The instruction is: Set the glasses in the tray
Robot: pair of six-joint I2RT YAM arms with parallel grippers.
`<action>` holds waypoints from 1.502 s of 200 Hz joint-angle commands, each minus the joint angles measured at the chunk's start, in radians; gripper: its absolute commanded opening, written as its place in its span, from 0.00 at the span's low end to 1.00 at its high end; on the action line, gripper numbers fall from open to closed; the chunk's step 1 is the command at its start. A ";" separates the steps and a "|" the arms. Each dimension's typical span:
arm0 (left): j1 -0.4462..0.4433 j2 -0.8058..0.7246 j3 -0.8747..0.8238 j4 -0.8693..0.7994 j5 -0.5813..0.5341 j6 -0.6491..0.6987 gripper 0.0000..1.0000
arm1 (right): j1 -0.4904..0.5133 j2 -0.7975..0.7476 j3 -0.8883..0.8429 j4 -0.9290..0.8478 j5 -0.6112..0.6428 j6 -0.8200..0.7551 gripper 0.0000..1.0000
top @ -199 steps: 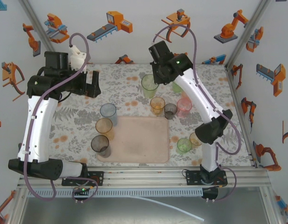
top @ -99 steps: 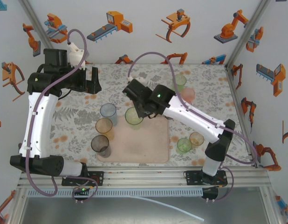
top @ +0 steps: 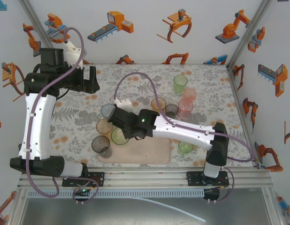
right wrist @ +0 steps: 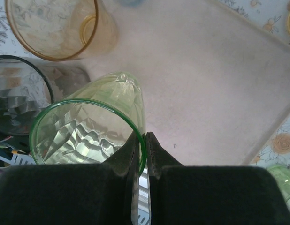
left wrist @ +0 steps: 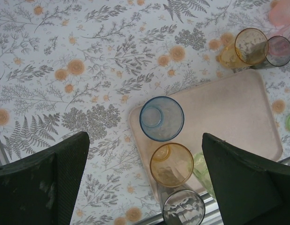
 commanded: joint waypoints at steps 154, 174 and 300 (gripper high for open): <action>0.017 -0.029 0.007 -0.007 0.036 -0.018 0.97 | 0.065 0.048 0.007 -0.026 -0.029 0.129 0.11; 0.020 -0.028 0.006 -0.006 0.038 -0.019 0.97 | 0.066 0.054 0.010 -0.041 -0.026 0.133 0.11; 0.021 -0.029 -0.008 -0.002 0.053 -0.026 0.97 | 0.065 0.097 0.018 -0.044 -0.059 0.139 0.14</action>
